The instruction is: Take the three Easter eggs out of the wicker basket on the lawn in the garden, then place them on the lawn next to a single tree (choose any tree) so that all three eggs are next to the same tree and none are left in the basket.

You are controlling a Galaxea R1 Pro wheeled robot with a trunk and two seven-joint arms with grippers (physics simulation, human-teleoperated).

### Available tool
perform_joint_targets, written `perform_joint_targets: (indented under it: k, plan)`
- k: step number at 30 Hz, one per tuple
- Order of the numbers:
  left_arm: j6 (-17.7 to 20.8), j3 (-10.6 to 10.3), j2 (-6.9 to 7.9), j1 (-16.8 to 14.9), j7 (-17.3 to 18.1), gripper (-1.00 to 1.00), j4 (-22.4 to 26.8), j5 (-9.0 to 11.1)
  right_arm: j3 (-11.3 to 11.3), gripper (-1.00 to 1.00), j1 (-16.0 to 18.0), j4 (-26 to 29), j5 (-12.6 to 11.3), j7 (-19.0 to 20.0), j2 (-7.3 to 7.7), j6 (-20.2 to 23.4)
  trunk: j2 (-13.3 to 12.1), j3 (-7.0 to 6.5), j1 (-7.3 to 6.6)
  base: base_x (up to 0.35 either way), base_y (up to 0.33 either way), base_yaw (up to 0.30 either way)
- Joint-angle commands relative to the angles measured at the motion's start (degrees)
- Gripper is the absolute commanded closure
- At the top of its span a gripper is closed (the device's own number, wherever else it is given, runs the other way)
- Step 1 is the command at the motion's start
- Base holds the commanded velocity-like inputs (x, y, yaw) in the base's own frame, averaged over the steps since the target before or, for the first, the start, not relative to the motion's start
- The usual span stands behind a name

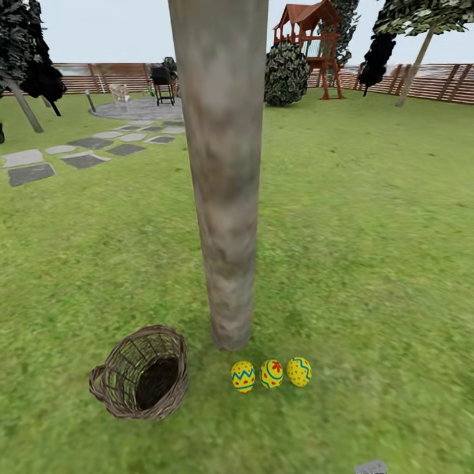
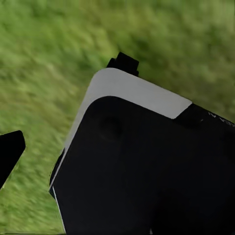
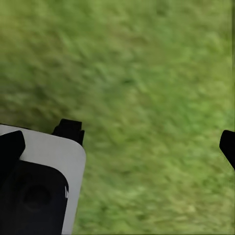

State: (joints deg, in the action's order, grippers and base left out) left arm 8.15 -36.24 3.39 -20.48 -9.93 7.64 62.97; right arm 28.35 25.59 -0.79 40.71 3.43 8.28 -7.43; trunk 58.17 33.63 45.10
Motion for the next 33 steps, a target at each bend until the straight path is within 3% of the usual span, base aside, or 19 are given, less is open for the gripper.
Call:
perform_joint_targets:
  k: [1, 3, 9, 15, 33]
  plan:
    - [0.25, -0.46, 0.4, 0.0, -0.43, -1.0, -1.48, 0.46, 0.48, -1.0, 0.03, -0.09, 0.26, 0.17, 0.05, -0.63, 0.03, -0.05, 0.0, 0.0, 0.0, 0.0]
    - [0.22, -0.46, 0.59, 0.0, -0.44, -1.0, -4.26, 0.59, 0.48, -1.0, 0.0, -0.09, 0.35, 0.17, 0.05, -0.9, 0.03, -0.22, 0.0, 0.0, 0.0, 0.0]
    - [0.26, -0.42, 0.95, 0.0, -0.44, -1.0, -6.07, 0.58, 0.48, -1.0, -0.46, -0.12, 0.69, 0.17, -0.01, -1.06, 0.03, -0.75, 0.0, 0.0, 0.0, 0.0]
    - [0.3, -0.46, 2.6, 0.64, -0.38, -1.0, -6.31, 0.33, 0.46, -1.0, -0.79, -0.09, 0.78, 0.17, -0.02, -1.46, 0.03, -1.28, 0.0, 0.0, 0.0, 0.0]
    - [0.29, -0.5, 2.76, 0.81, -0.35, -1.0, -6.33, 0.23, 0.48, -1.0, -0.83, -0.09, 0.55, 0.17, -0.02, -1.53, 0.03, -2.89, 0.0, 0.0, 0.0, 0.0]
